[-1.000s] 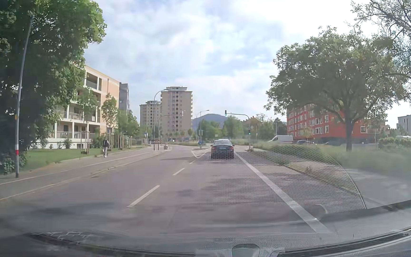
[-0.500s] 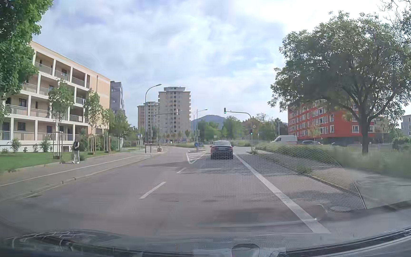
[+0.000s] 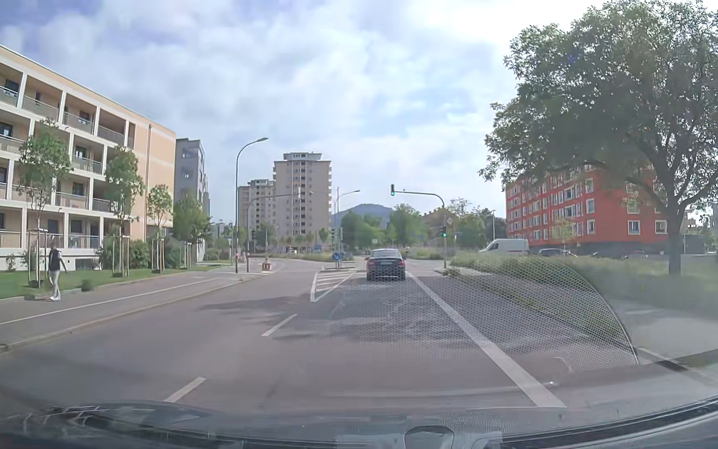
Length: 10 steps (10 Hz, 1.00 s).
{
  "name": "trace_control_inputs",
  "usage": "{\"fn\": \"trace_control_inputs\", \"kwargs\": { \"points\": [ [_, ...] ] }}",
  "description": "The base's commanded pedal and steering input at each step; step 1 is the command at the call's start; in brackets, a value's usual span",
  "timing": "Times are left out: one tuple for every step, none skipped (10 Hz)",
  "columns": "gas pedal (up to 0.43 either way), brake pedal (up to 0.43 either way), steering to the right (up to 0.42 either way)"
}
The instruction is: Follow the waypoints while adhering to traffic rules and regulations
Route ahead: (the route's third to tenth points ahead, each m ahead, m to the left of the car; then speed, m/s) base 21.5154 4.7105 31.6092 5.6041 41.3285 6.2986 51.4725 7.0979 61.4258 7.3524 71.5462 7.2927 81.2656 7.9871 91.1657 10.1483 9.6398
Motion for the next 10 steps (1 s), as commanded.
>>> {"fn": "trace_control_inputs", "kwargs": {
  "points": [
    [0.098,0.000,-0.003],
    [0.110,0.000,-0.003],
    [0.110,0.000,-0.005],
    [0.110,0.000,-0.006],
    [0.110,0.000,-0.006],
    [0.110,0.000,-0.006],
    [0.110,0.000,-0.006],
    [0.110,0.000,-0.006],
    [0.110,0.000,-0.005],
    [0.110,0.000,-0.003]
  ]
}}
